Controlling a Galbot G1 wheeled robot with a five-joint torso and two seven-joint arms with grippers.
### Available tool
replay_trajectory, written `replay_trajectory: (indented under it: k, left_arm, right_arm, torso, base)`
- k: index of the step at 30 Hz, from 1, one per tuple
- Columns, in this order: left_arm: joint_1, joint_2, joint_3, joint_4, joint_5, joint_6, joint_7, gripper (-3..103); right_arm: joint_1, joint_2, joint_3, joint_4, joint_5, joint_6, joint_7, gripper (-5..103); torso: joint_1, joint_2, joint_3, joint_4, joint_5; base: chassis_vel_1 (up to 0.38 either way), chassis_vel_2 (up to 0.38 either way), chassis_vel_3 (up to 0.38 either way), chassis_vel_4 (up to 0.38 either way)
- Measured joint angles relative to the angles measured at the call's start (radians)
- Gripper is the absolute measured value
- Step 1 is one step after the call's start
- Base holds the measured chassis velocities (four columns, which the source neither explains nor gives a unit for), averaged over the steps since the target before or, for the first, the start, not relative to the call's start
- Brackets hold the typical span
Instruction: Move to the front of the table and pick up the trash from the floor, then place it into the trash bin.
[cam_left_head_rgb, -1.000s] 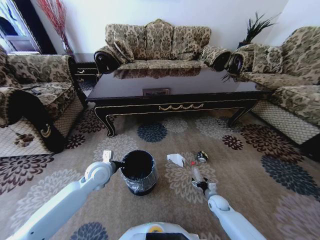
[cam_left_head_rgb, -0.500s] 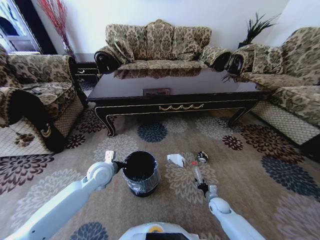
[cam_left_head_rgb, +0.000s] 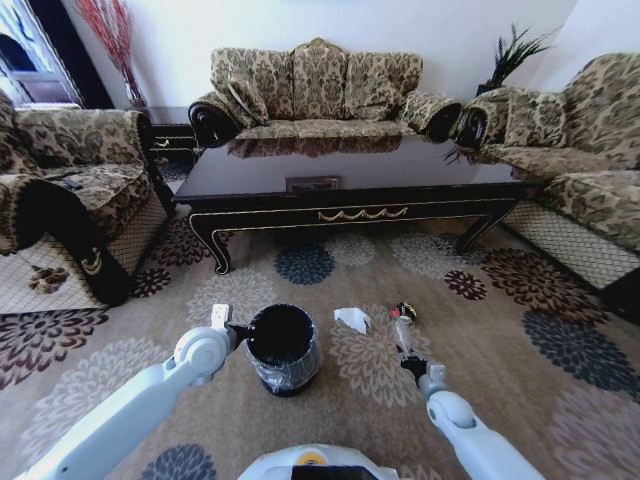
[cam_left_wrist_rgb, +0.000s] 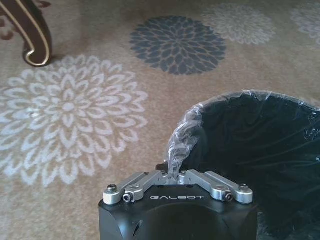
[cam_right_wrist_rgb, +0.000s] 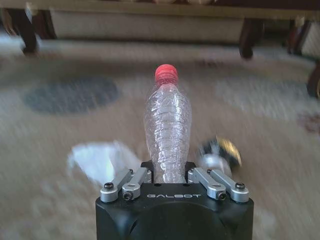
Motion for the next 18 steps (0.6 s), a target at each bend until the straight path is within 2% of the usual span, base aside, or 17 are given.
replay_trajectory:
  k: [1, 7, 11, 18]
  left_arm:
    - [-0.014, -0.008, 0.019, 0.006, 0.001, 0.000, 0.000, 4]
    - [-0.061, -0.040, 0.087, 0.023, 0.006, 0.000, -0.008, 4]
    - [-0.132, -0.087, 0.209, 0.058, 0.017, -0.004, -0.016, 4]
    - [-0.212, -0.149, 0.306, 0.098, 0.016, -0.017, -0.023, 4]
  right_arm:
    - [-0.030, -0.004, 0.027, 0.075, 0.004, 0.002, -0.002, 26]
    - [-0.117, -0.016, 0.092, 0.252, 0.009, 0.022, -0.024, 26]
    - [-0.196, -0.017, 0.127, 0.410, 0.009, 0.028, -0.027, 26]
    - [-0.223, -0.012, 0.122, 0.484, -0.001, 0.030, -0.035, 26]
  torso:
    - [0.000, 0.000, 0.000, 0.0001, -0.0003]
    - [0.000, 0.000, 0.000, -0.0001, -0.0002]
    - [0.000, 0.000, 0.000, -0.0002, -0.0001]
    - [0.000, 0.000, 0.000, -0.0001, 0.0000]
  base:
    - [0.000, 0.000, 0.000, 0.000]
    - [0.000, 0.000, 0.000, 0.000]
    - [0.000, 0.000, 0.000, 0.000]
    - [0.000, 0.000, 0.000, 0.000]
